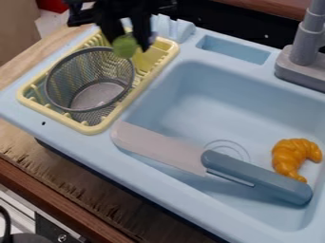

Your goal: Take the spatula into the left side of the sink

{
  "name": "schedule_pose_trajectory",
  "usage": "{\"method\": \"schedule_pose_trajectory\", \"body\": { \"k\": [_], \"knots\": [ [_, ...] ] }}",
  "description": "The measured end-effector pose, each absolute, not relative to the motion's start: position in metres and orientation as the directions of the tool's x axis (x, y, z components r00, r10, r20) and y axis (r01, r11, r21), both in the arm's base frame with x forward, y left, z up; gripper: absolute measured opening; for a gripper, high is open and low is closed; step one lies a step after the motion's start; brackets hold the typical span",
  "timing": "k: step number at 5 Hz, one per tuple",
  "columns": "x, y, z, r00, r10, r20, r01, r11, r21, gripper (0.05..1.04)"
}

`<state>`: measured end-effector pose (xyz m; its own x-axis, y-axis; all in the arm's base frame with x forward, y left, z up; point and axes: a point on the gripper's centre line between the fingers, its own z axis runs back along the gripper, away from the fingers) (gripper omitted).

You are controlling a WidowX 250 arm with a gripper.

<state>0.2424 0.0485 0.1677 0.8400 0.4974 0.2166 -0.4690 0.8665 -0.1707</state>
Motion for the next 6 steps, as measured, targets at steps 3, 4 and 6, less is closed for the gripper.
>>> {"method": "schedule_pose_trajectory", "body": {
  "k": [3, 4, 6],
  "knots": [
    [0.226, 0.089, 0.124, 0.868, 0.411, 0.278, -0.407, 0.91, -0.076, 0.297],
    [0.22, 0.085, 0.115, 0.906, 0.346, 0.242, -0.344, 0.938, -0.05, 0.297],
    [0.226, 0.086, 0.107, 0.897, 0.382, 0.222, -0.388, 0.922, -0.021, 0.652]
  ]
}}
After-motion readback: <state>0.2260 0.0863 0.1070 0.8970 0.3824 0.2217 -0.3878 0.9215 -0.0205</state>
